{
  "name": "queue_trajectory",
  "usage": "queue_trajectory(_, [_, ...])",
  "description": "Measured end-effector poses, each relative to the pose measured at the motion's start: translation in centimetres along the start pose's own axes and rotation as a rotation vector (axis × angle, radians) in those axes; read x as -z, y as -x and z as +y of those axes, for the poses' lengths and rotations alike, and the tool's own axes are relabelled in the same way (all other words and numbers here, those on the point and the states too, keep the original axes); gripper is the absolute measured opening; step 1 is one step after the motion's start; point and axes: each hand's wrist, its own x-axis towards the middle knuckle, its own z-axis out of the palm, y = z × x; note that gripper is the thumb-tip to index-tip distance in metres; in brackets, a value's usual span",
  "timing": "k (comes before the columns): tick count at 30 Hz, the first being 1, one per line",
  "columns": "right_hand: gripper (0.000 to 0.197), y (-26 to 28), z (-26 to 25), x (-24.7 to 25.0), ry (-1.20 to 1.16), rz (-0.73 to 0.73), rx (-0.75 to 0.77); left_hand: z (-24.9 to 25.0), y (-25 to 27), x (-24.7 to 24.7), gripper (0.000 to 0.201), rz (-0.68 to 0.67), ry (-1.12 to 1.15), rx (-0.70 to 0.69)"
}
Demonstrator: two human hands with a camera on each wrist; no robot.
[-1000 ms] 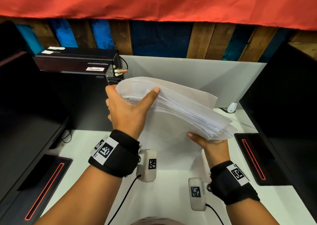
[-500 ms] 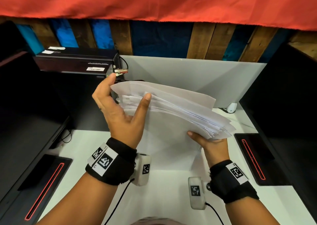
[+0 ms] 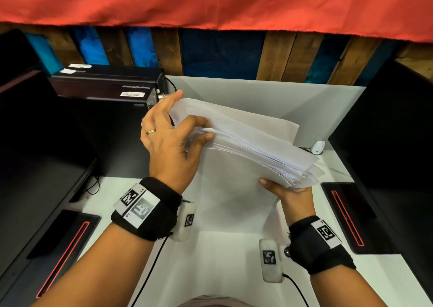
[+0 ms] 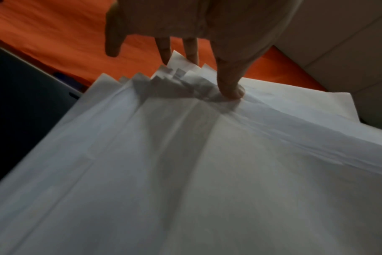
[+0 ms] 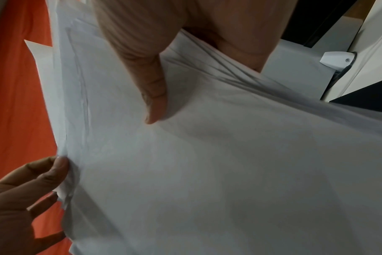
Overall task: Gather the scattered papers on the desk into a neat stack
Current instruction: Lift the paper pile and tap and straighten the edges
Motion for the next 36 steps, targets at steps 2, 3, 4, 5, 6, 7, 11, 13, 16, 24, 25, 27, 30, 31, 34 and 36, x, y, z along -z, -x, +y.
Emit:
queue_trajectory(2, [0.050,0.0,-0.2,-0.1,-0.009,-0.003,-0.001,-0.2,-0.4,0.0,0.005,0.002,0.054,0.016])
queue_trajectory(3, [0.049,0.0,-0.3,-0.2,-0.013,-0.010,0.002,-0.5,-0.5,0.0,0.007,0.000,0.093,0.026])
queue_trajectory(4, [0.048,0.0,-0.4,-0.3,-0.017,-0.020,0.008,-0.7,-0.6,0.0,0.008,-0.005,0.140,0.034])
queue_trajectory(5, [0.047,0.1,-0.4,-0.4,-0.019,-0.026,0.012,-1.1,-0.7,0.0,0.009,-0.010,0.197,0.038])
queue_trajectory(6, [0.045,0.1,-0.4,-0.4,-0.021,-0.025,0.011,-1.5,-0.8,0.0,0.007,-0.013,0.269,0.039])
queue_trajectory(7, [0.045,0.1,-0.3,-0.5,-0.025,-0.022,0.004,-1.9,-0.8,0.0,0.006,-0.017,0.351,0.041])
queue_trajectory(11, [0.043,0.2,-0.1,-0.8,-0.041,-0.017,-0.024,-3.2,-0.7,0.2,0.011,-0.091,0.579,0.073])
queue_trajectory(13, [0.042,0.3,0.0,-0.9,-0.027,-0.014,-0.030,-3.7,-0.5,0.2,0.009,-0.129,0.619,0.113])
queue_trajectory(16, [0.041,0.2,0.1,-0.7,-0.023,0.005,-0.033,-4.3,-0.1,0.3,0.012,-0.159,0.715,0.189])
queue_trajectory(24, [0.046,-0.2,0.4,-0.2,-0.067,0.158,-0.148,-7.9,2.4,-1.9,0.136,-0.179,0.863,0.432])
queue_trajectory(25, [0.047,-0.2,0.4,-0.3,-0.072,0.161,-0.154,-8.8,3.2,-2.5,0.138,-0.234,0.886,0.505])
queue_trajectory(27, [0.046,-0.1,0.5,-0.3,-0.078,0.160,-0.157,-9.9,4.6,-3.3,0.127,-0.398,0.891,0.631])
queue_trajectory(30, [0.045,-0.1,0.3,-0.4,-0.092,0.150,-0.174,-9.0,5.7,-3.7,0.089,-0.522,0.905,0.695])
queue_trajectory(31, [0.043,-0.1,0.0,-0.5,-0.092,0.143,-0.171,-8.2,5.6,-3.7,0.075,-0.471,0.927,0.695])
queue_trajectory(34, [0.031,-0.2,-0.9,-0.6,-0.115,0.115,-0.133,-6.3,4.5,-3.3,0.057,-0.289,0.963,0.655])
queue_trajectory(36, [0.028,-0.3,-1.1,-0.3,-0.147,0.083,-0.115,-6.1,3.8,-3.1,0.055,-0.266,0.965,0.630])
